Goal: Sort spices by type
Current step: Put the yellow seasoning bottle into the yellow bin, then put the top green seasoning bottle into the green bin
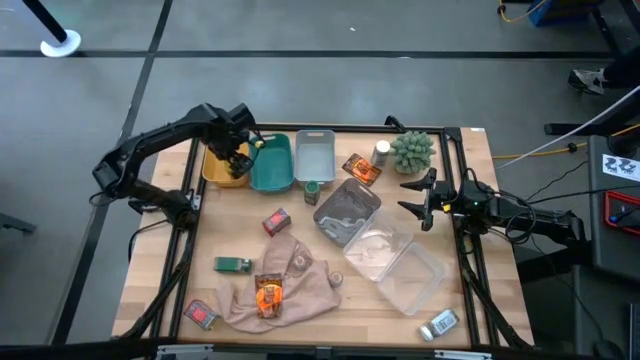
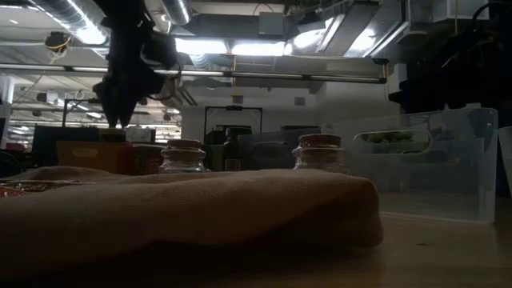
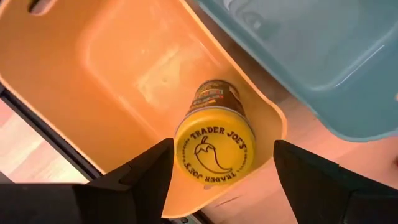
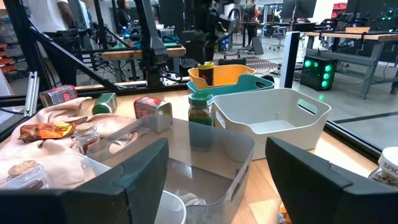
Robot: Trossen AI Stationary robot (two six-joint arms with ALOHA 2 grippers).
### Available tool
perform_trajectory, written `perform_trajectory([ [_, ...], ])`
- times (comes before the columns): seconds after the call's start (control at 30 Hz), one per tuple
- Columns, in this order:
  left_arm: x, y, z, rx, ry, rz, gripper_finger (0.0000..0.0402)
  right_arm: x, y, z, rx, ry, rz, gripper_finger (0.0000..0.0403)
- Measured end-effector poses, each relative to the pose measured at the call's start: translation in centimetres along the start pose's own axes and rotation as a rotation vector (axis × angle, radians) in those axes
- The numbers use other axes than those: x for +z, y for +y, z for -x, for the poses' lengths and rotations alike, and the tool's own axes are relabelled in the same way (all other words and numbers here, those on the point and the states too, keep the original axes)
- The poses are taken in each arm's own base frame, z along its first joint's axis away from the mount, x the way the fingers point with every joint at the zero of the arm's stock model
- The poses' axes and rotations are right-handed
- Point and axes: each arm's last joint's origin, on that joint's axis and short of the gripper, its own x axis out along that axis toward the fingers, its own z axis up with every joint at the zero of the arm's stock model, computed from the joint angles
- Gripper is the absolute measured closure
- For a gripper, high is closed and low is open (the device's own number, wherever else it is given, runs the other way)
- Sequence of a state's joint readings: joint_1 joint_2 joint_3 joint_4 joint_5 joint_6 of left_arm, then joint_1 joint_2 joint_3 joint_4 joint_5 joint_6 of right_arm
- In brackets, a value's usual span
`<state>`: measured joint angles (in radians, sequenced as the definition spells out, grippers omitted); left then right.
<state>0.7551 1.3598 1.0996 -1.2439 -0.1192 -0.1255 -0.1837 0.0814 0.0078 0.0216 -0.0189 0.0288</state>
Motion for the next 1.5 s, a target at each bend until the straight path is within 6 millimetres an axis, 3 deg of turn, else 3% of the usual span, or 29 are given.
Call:
perform_trajectory([
  [0.4,-2.2,0.2,3.3,-0.029,-0.190,0.008,0.0141,0.0,0.0,0.0,0.000,-0.002,0.000,0.0134],
  [0.63,-1.5,-1.4,4.2,-0.107,-0.347,0.079,0.0141,0.0,0.0,0.0,0.000,-0.003,0.000,0.0134],
  [0.83,-0.4,-4.1,4.7,-0.208,-0.470,-0.051,0.0141,0.0,0.0,0.0,0.001,-0.003,0.000,0.0134],
  [1.13,1.0,-9.1,5.3,-0.308,-0.683,-0.388,0.0141,0.0,0.0,0.0,0.000,-0.003,0.000,0.0134],
  [1.5,2.1,-14.0,2.3,-0.271,-0.658,-0.701,0.0141,0.0,0.0,0.0,0.001,-0.003,0.000,0.0134],
])
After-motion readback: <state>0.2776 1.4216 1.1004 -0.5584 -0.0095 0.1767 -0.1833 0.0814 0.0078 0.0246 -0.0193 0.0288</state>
